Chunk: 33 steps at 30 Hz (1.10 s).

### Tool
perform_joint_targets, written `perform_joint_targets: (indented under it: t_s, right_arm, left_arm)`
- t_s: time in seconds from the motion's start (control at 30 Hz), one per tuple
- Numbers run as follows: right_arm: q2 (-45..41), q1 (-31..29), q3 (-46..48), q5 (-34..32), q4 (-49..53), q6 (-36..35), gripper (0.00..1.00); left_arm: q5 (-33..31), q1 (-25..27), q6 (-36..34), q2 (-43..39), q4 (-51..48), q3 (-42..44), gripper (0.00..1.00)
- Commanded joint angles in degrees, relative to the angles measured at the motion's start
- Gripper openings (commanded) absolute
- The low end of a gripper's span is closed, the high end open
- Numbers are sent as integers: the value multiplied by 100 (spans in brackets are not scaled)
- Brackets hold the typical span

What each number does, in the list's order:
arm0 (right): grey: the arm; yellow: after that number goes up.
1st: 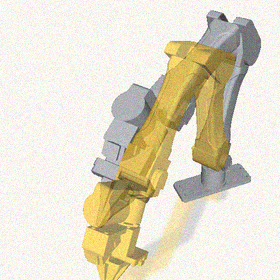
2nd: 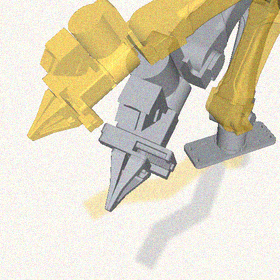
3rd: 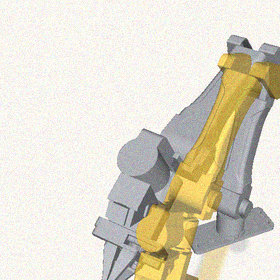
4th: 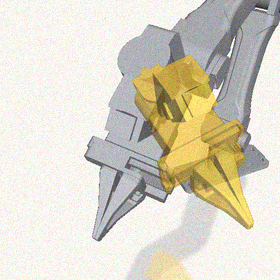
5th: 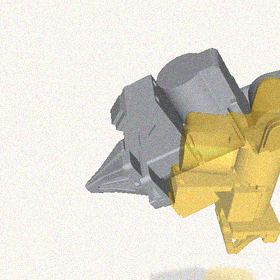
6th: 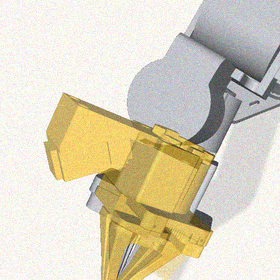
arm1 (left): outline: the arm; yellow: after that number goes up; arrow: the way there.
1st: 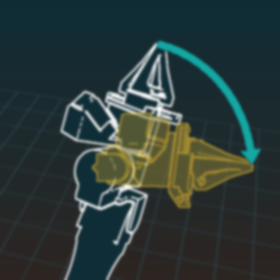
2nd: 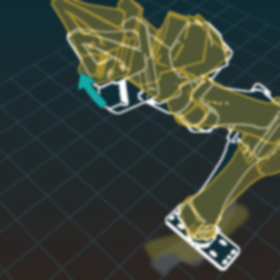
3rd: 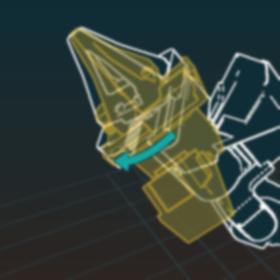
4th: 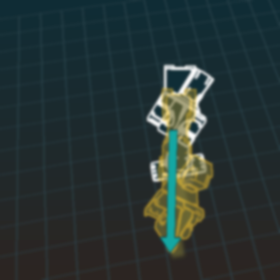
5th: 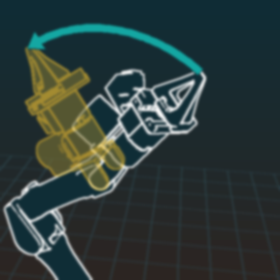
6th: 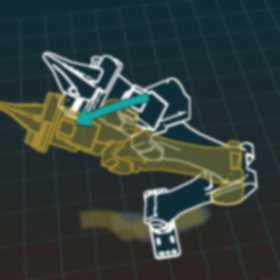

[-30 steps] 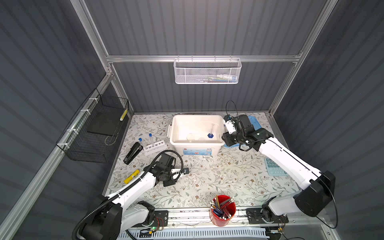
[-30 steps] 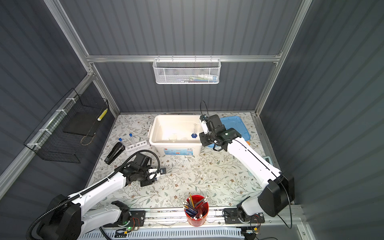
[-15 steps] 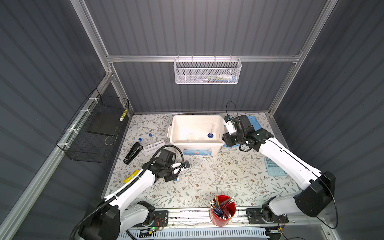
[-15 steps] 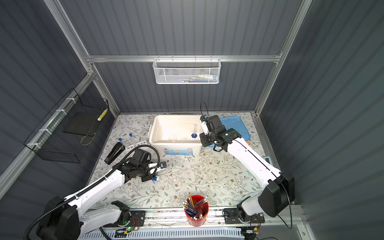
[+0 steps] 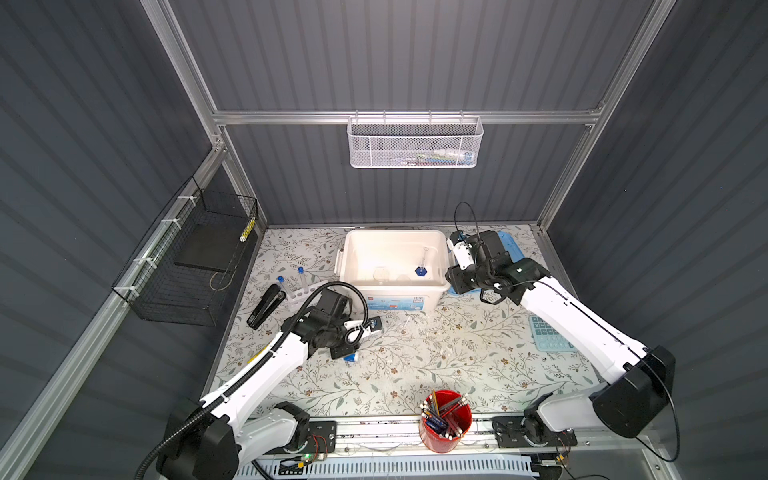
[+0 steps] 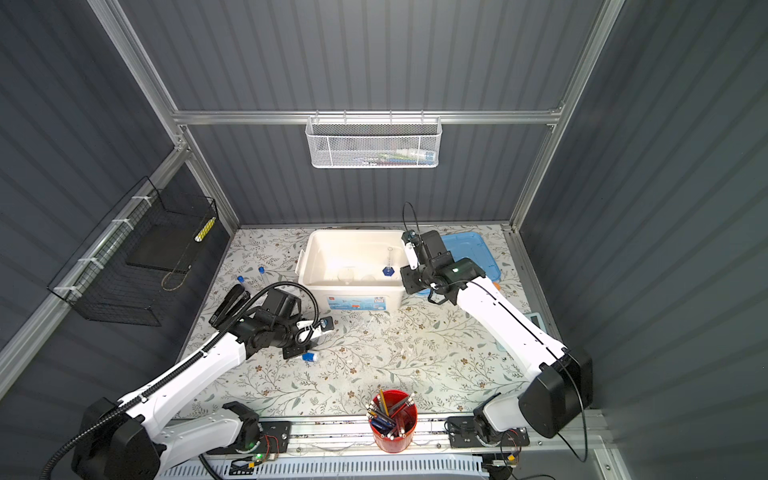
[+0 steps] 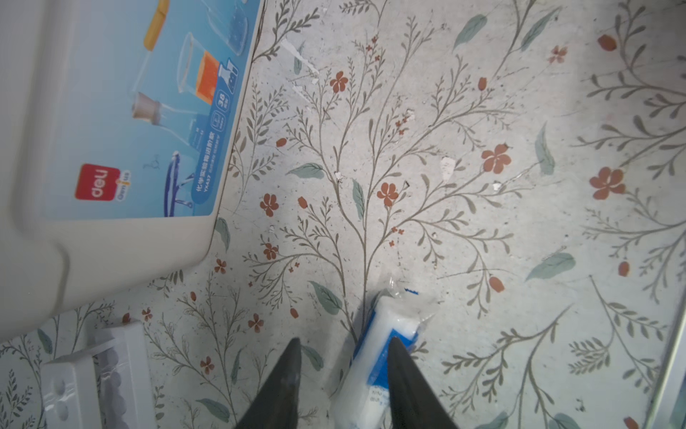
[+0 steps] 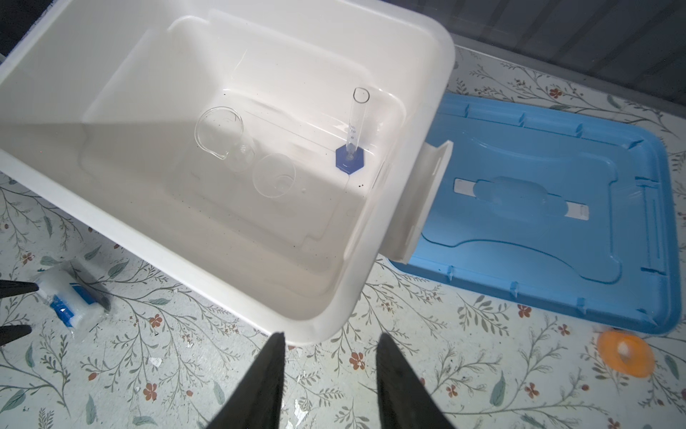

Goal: Organize the chemistry lab equipment
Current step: 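Close the left gripper on the end of the cotton roll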

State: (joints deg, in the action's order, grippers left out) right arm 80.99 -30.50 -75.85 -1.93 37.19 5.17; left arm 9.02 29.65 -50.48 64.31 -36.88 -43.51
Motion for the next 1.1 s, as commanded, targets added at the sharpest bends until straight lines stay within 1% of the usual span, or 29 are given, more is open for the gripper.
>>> perform_joint_targets:
  t_s: [0.0, 0.07, 0.17, 0.27, 0.4, 0.5, 0.67, 0.83, 0.93, 1.07]
  right_arm:
    - [-40, 22, 50, -77, 71, 62, 43]
    - [-43, 25, 29, -107, 95, 56, 43]
    - [-40, 18, 18, -149, 124, 71, 43]
    - [-22, 18, 12, -171, 128, 96, 42]
    - [40, 23, -30, -148, 154, 108, 42]
    - [40, 26, -41, -181, 181, 101, 43]
    - [57, 25, -17, -189, 181, 111, 43]
    - [66, 21, 3, -177, 158, 112, 42]
    - [57, 23, 18, -166, 140, 102, 42]
    - [22, 21, 70, -174, 130, 110, 42]
  left_arm:
    - [163, 117, -158, -4, -486, -82, 43]
    - [47, 229, -210, -54, -538, -63, 47]
    - [-140, 466, -371, -186, -593, 68, 49]
    - [-329, 647, -482, -195, -522, 250, 49]
    - [-346, 897, -273, -34, -239, 396, 47]
    - [-400, 1066, -252, 50, -156, 506, 46]
    - [-484, 1130, -268, 108, -5, 653, 44]
    - [-798, 1139, -159, 112, 267, 825, 42]
    - [-831, 1140, -27, 107, 469, 950, 42]
    - [-900, 1148, -19, 139, 598, 1029, 40]
